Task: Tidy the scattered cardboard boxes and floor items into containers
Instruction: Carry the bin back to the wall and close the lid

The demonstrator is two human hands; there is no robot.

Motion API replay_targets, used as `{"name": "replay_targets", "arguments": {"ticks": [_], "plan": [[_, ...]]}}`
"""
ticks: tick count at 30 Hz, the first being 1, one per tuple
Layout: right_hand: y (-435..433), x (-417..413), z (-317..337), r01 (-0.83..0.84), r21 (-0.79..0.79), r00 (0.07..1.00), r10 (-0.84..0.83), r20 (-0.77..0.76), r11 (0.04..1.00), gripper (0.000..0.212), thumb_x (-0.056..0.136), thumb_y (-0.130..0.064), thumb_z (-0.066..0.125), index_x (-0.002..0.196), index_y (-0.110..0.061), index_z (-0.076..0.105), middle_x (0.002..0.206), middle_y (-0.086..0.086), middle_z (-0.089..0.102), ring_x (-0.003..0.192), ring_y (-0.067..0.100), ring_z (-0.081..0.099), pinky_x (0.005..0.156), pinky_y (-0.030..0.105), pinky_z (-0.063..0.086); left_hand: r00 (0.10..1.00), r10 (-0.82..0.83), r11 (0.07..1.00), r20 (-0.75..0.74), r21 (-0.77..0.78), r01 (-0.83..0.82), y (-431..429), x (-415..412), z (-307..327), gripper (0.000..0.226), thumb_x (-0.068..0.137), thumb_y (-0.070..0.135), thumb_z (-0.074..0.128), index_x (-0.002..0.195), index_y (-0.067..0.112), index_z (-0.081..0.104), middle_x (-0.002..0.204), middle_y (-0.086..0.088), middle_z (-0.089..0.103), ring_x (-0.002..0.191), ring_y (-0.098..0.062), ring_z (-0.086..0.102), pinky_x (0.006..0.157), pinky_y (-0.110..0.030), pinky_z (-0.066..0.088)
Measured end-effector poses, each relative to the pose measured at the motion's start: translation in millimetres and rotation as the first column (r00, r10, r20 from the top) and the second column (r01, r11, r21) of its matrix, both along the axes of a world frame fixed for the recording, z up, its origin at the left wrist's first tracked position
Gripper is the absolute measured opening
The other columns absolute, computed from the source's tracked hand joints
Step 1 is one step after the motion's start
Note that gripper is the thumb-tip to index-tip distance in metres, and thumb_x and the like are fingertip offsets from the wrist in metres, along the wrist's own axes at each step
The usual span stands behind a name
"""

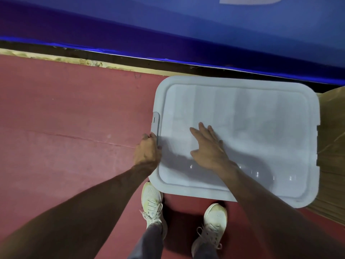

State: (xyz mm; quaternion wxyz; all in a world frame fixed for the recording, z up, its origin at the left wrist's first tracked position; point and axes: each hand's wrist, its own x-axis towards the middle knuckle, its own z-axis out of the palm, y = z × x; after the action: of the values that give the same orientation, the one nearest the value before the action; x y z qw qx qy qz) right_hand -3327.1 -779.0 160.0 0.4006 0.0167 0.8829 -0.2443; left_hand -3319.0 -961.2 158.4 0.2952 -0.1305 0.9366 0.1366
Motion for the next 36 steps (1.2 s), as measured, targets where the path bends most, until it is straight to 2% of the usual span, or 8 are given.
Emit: {"name": "replay_targets", "arguments": {"ticks": [3,6,11,18,24,28,34,36], "plan": [[23.9,-4.2,4.6,0.058,-0.118,0.998,-0.060,-0.016,0.991,0.069,0.089,-0.020,0.056,0.150,-0.026,0.025,0.160,-0.006,0.014,0.148,0.012,0.013,0.120,0.039,0.017,0.999,-0.042,0.999,0.022,-0.020,0.043,7.4,-1.1,7.8,0.036,0.092,0.009,0.052,0.125,0.001,0.042,0.121,-0.018,0.047,0.094,-0.032,0.055,0.087,-0.038,0.048],[67.8,-3.3,12.8,0.246,-0.146,0.965,-0.255,-0.051,0.958,0.062,0.087,-0.018,0.059,0.146,-0.020,0.037,0.152,0.001,0.037,0.136,0.018,0.040,0.113,0.031,0.030,0.988,-0.149,0.987,-0.047,-0.064,0.146,27.7,-6.1,15.5,0.068,0.085,0.023,0.065,0.140,0.008,0.028,0.138,-0.017,0.035,0.121,-0.034,0.044,0.103,-0.042,0.038],[165.7,13.7,18.1,0.490,0.021,0.864,-0.482,-0.146,0.871,0.056,0.086,-0.022,0.062,0.139,-0.017,0.044,0.139,0.009,0.043,0.125,0.026,0.047,0.103,0.038,0.042,0.897,-0.436,0.895,-0.070,0.070,0.441,112.4,-21.2,15.4,0.084,0.084,0.047,0.062,0.151,0.021,0.017,0.159,-0.009,0.011,0.146,-0.028,0.013,0.119,-0.046,0.013],[266.0,18.0,-1.2,0.898,0.115,0.440,-0.875,-0.201,0.425,0.089,0.074,-0.034,0.078,0.144,-0.011,0.029,0.148,0.017,0.026,0.136,0.036,0.026,0.104,0.045,0.037,0.799,-0.601,0.799,0.033,0.077,0.597,219.3,-6.1,-10.4,0.093,0.077,0.053,0.067,0.148,0.041,0.008,0.160,0.003,-0.012,0.147,-0.027,-0.016,0.107,-0.064,0.019],[282.4,36.9,-35.0,0.897,0.033,0.442,-0.897,-0.007,0.441,0.093,0.066,-0.035,0.084,0.141,-0.011,0.035,0.140,0.011,0.047,0.122,0.030,0.051,0.094,0.034,0.046,0.743,-0.665,0.747,0.077,0.029,0.665,221.1,-3.8,-27.3,0.099,0.075,0.043,0.074,0.148,0.042,0.006,0.158,-0.004,-0.017,0.144,-0.037,-0.021,0.102,-0.069,0.025],[287.6,30.0,-26.8,0.847,0.207,0.510,-0.859,-0.053,0.490,0.112,0.061,-0.045,0.085,0.148,-0.012,0.024,0.150,0.015,0.023,0.139,0.037,0.022,0.110,0.050,0.031,0.753,-0.653,0.757,0.082,0.036,0.652,221.9,-4.3,-22.9,0.099,0.075,0.043,0.074,0.148,0.042,0.006,0.158,-0.002,-0.018,0.143,-0.036,-0.024,0.105,-0.069,0.020],[288.1,38.1,-30.3,0.942,-0.027,0.334,-0.941,-0.059,0.336,0.083,0.061,-0.023,0.088,0.127,-0.010,0.040,0.128,0.009,0.041,0.102,0.026,0.050,0.085,0.035,0.047,0.761,-0.644,0.765,0.084,0.071,0.640,220.6,-2.3,-25.7,0.098,0.077,0.042,0.073,0.148,0.043,0.006,0.158,0.000,-0.020,0.143,-0.035,-0.026,0.107,-0.071,0.014],[279.3,44.8,-28.5,0.921,-0.053,0.374,-0.913,-0.165,0.387,0.071,0.070,-0.017,0.080,0.126,-0.010,0.038,0.121,0.016,0.055,0.099,0.030,0.056,0.079,0.036,0.048,0.769,-0.634,0.773,0.083,0.094,0.627,220.8,-2.1,-24.4,0.099,0.076,0.041,0.074,0.149,0.042,0.007,0.159,-0.001,-0.020,0.143,-0.034,-0.025,0.107,-0.072,0.011]]}}
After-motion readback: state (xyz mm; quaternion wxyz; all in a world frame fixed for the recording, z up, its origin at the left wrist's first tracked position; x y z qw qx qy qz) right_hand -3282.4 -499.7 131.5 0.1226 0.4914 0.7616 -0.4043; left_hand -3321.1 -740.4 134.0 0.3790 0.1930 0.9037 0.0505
